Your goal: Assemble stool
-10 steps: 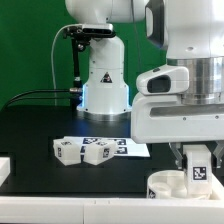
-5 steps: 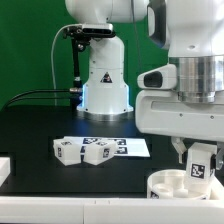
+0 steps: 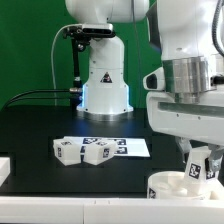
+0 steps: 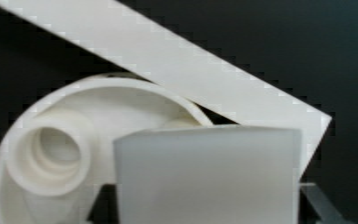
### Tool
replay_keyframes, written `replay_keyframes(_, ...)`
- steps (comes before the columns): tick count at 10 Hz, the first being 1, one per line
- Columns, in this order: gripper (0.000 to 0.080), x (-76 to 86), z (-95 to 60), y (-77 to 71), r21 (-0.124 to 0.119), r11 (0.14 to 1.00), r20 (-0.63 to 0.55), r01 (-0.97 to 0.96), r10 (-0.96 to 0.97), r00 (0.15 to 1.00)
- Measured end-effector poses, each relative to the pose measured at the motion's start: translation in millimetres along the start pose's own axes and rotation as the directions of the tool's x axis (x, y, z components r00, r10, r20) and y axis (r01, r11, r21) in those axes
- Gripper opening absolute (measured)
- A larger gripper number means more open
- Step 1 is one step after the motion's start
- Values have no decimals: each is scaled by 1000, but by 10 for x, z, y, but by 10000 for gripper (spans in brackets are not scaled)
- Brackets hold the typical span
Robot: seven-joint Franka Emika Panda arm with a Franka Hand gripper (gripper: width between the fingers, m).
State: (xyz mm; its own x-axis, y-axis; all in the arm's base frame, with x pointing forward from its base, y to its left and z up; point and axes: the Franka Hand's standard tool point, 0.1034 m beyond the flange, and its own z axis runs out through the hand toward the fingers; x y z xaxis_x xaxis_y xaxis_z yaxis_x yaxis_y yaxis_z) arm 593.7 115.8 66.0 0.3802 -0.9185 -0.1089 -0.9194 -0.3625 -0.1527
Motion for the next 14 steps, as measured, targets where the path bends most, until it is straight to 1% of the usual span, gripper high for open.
replay_keyframes(1, 334, -2, 3, -9, 23, 983, 13, -182, 182, 983)
replay_keyframes(2, 334, -13, 11, -9, 36, 971, 18, -236, 236, 972)
replay_keyframes(3, 334, -13, 11, -7, 34, 978, 17, -207, 206, 978)
replay_keyframes(4, 410, -16, 10, -7, 34, 987, 16, -160, 159, 987)
replay_keyframes(5, 581, -21, -16, -13, 28, 997, 21, -74, 74, 997)
replay_keyframes(6, 581, -12, -86, -38, 24, 999, 30, 41, -42, 999)
replay_keyframes(7, 635, -13, -161, -68, 31, 981, 31, 190, -191, 981)
replay_keyframes(8, 645, -78, -205, -86, 11, 940, 44, 341, -341, 939)
replay_keyframes(9, 645, -124, -231, -132, 0, 888, 42, 459, -459, 888)
replay_keyframes(11, 649, -83, -212, -124, 5, 850, 37, 527, -527, 849)
replay_keyframes(12, 649, -80, -212, -123, 6, 806, 35, 591, -591, 806)
replay_keyframes(13, 649, -82, -215, -122, 1, 759, 36, 651, -650, 759)
replay_keyframes(14, 649, -94, -246, -147, -28, 577, 42, 816, -815, 578)
